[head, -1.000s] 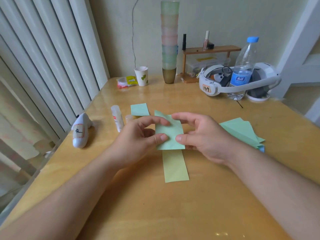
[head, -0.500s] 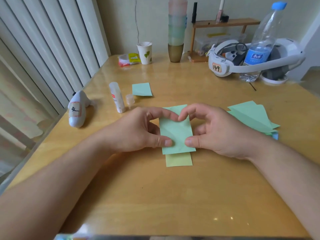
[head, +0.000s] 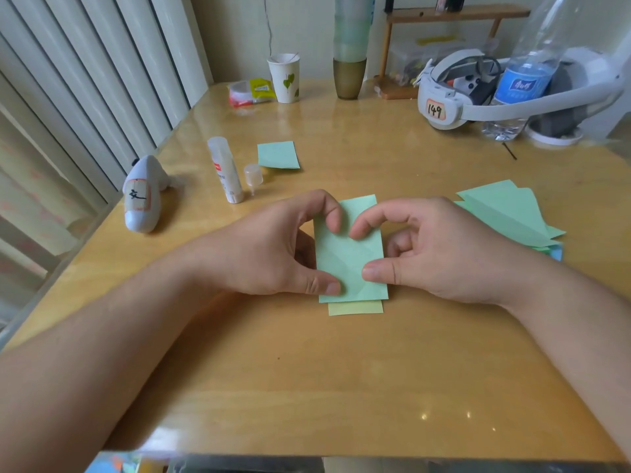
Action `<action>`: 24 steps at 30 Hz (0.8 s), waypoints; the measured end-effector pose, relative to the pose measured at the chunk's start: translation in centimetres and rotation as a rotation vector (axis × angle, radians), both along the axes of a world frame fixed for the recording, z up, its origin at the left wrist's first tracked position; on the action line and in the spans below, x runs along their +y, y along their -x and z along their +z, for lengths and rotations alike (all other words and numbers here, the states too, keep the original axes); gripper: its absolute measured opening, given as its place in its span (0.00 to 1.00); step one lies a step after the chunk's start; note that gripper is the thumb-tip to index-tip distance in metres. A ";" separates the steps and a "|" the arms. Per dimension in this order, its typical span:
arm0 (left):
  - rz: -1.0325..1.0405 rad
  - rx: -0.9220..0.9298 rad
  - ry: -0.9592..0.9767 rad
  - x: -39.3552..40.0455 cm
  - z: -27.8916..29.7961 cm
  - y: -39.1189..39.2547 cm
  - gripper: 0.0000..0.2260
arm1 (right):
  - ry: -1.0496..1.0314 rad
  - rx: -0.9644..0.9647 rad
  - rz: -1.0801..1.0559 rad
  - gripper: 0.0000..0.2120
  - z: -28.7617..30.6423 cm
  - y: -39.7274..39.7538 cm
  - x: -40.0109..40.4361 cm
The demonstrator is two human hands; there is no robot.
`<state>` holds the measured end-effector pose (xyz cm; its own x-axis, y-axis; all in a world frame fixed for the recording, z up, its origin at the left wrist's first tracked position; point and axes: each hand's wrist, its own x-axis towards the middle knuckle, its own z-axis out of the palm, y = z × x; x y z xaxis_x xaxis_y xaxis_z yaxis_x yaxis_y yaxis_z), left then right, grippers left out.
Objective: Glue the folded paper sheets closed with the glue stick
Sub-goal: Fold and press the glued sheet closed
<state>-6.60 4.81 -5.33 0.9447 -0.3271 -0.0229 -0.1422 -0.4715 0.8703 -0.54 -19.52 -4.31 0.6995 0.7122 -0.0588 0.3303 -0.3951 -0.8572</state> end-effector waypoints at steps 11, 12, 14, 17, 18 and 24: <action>-0.003 0.007 -0.108 -0.4 0.4 0.2 0.25 | 0.044 0.034 0.022 0.28 -0.2 -0.1 -0.2; 0.000 0.003 -0.117 -0.5 0.4 0.3 0.26 | 0.051 0.021 0.024 0.28 -0.2 0.0 -0.2; 0.004 0.003 -0.129 -0.6 0.5 0.4 0.26 | 0.073 -0.015 0.037 0.28 0.0 0.2 0.0; 0.014 0.000 -0.157 -0.8 0.7 0.4 0.26 | 0.114 -0.086 0.059 0.27 0.3 0.5 0.3; 0.015 -0.002 -0.165 -0.9 0.8 0.5 0.26 | 0.122 -0.098 0.064 0.27 0.4 0.5 0.4; 0.017 -0.008 -0.191 -1.2 1.1 0.6 0.27 | 0.145 -0.137 0.073 0.29 0.3 0.4 0.4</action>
<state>-7.22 3.65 -4.28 0.9503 -0.3019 -0.0756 -0.1396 -0.6305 0.7635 -0.94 -19.14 -4.00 0.6550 0.7521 -0.0724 0.4721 -0.4822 -0.7379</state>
